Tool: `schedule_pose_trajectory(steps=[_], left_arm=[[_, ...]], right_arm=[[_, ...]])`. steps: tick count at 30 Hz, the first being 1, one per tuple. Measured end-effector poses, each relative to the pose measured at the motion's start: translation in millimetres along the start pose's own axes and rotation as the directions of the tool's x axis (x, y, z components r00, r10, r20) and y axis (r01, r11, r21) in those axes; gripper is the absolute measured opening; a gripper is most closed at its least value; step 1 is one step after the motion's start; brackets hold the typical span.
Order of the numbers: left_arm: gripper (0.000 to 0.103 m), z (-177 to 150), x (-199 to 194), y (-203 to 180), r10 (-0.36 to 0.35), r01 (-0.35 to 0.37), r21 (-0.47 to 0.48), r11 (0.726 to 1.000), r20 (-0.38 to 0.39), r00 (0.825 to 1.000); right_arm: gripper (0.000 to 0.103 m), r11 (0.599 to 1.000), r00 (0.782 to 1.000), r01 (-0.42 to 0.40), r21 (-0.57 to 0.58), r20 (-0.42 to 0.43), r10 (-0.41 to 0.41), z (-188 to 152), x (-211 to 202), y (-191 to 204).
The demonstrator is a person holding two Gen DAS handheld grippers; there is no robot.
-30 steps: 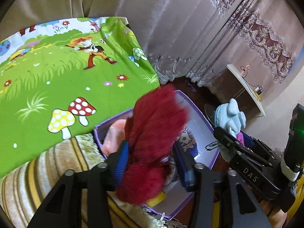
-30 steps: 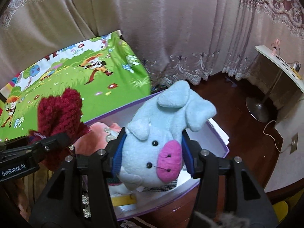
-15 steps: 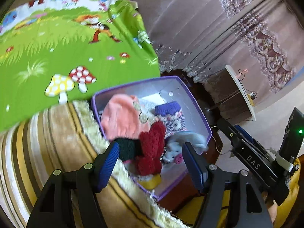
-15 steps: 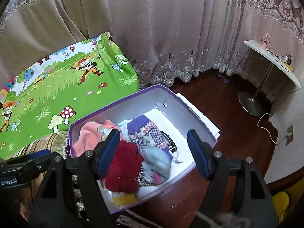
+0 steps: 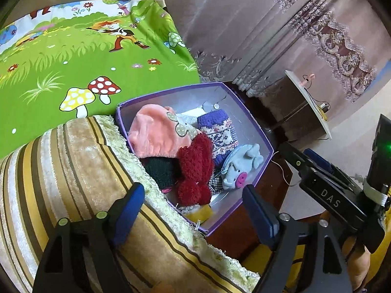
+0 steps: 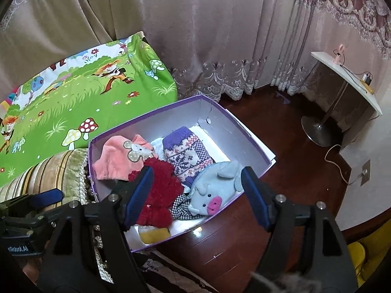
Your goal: Organize soft objects
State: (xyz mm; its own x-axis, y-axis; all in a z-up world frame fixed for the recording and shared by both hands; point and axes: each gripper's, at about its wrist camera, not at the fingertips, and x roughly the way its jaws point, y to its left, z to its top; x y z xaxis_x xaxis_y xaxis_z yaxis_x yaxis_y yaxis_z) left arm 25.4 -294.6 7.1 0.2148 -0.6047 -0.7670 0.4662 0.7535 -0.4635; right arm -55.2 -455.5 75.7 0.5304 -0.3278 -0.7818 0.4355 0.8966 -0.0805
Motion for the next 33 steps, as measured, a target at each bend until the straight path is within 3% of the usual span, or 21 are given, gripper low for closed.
schedule_pose_trajectory(steps=[33], left_arm=[[0.089,7.3,9.3,0.4,0.018,-0.018,-0.012,1.000,-0.033,0.999]], right_arm=[[0.077,1.000,1.000,0.002,-0.009,-0.018,-0.002,-2.2,7.4,-0.6]])
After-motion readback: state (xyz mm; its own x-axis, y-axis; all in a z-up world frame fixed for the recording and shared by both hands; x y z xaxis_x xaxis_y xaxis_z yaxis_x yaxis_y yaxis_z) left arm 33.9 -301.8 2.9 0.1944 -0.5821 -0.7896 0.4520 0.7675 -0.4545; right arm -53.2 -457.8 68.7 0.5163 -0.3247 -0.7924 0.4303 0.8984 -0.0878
